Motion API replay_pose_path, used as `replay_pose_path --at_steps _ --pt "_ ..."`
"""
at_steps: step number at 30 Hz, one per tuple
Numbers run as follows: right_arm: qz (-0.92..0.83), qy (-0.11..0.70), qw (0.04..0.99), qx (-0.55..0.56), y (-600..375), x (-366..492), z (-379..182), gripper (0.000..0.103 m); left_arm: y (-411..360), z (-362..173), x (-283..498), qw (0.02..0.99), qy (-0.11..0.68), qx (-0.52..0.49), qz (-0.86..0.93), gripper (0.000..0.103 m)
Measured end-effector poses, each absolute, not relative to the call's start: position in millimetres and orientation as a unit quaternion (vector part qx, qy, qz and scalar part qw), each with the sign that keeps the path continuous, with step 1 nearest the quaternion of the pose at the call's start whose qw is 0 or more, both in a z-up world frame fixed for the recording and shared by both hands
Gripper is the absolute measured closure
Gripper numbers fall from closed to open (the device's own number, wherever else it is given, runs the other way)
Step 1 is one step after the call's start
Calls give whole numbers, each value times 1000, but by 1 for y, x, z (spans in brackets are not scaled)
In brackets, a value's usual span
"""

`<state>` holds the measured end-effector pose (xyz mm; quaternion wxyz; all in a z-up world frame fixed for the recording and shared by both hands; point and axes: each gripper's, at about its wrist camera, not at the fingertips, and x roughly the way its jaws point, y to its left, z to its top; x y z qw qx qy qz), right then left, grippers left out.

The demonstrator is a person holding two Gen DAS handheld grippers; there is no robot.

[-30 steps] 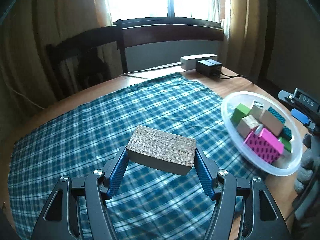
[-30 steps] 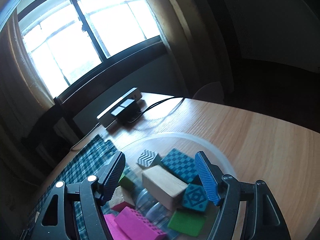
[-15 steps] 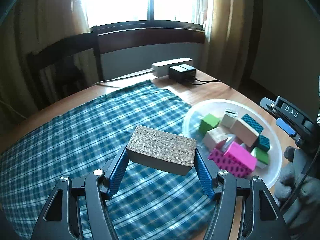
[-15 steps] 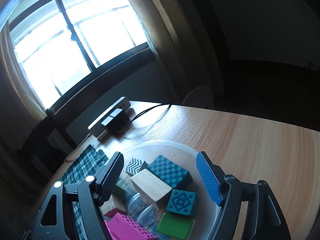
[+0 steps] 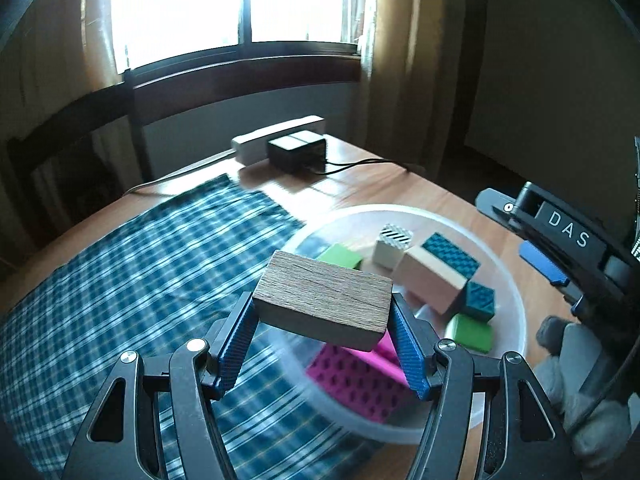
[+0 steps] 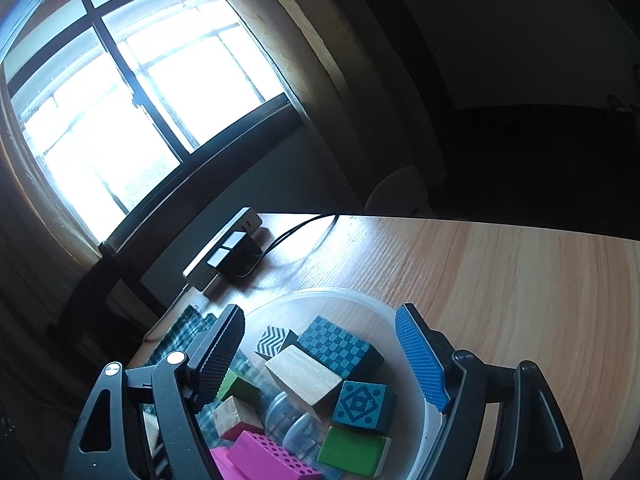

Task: Organize rigid objects
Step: 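Lower the weathered wooden block into the clear bowl and open the left gripper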

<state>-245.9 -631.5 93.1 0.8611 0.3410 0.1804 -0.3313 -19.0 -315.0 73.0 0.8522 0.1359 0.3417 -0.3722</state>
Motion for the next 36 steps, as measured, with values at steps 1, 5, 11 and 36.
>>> replay_pose_path --at_steps 1,5,11,36 --pt "-331 178 861 343 -631 -245 93 21 -318 72 -20 851 340 136 -377 37" --pt "-332 162 861 350 -627 -246 93 20 -335 70 -23 844 337 139 -394 37" --pt "-335 141 861 355 -623 -246 92 19 -351 70 -30 837 329 147 -411 37" --pt "-347 137 854 364 -620 -232 78 14 -338 77 -20 853 336 118 -381 21"
